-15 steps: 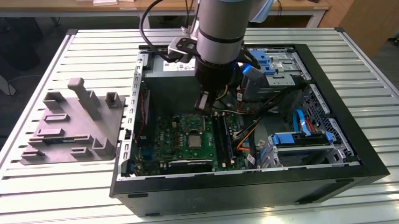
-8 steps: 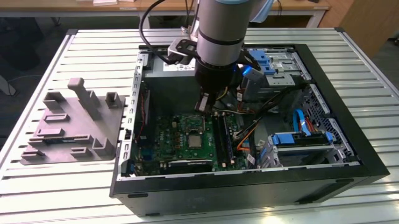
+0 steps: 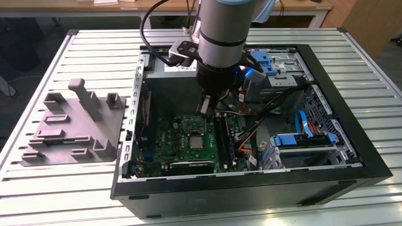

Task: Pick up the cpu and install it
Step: 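Close the cpu cover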

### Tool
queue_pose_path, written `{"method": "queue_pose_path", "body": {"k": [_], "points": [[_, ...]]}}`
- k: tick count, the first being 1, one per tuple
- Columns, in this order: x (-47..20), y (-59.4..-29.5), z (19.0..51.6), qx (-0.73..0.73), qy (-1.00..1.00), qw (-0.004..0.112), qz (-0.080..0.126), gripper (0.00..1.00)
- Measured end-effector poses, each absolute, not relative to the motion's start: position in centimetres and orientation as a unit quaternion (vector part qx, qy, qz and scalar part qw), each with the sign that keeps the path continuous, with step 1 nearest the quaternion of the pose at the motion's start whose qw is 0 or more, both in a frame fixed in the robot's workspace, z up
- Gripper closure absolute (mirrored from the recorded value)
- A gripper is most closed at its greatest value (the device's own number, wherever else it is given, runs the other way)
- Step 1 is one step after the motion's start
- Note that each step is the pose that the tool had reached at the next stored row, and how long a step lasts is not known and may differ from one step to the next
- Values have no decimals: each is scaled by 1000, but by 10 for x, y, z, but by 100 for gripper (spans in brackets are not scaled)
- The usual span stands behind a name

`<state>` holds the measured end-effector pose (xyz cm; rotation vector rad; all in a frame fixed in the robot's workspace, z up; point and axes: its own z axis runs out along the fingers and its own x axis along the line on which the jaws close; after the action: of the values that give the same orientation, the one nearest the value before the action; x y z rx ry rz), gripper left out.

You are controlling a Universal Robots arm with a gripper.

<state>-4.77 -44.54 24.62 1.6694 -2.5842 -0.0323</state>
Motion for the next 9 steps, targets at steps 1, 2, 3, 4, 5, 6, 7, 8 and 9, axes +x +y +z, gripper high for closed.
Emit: {"method": "queue_pose_path", "body": {"k": [1,2,3,4,5,6,7,8,9], "points": [[-48,-446,246,542,-839,34,-8,89],[-48,-446,246,542,-839,36,-5,89],[-48,-446,246,543,-839,38,-2,89],[-48,-446,246,543,-839,40,1,89],[-48,-446,246,543,-839,41,3,89],[-48,-446,245,543,-839,43,5,89],[-48,-447,245,543,-839,43,6,89],[-48,-448,245,543,-838,43,6,89],[-48,-450,245,543,-838,43,6,89]]}}
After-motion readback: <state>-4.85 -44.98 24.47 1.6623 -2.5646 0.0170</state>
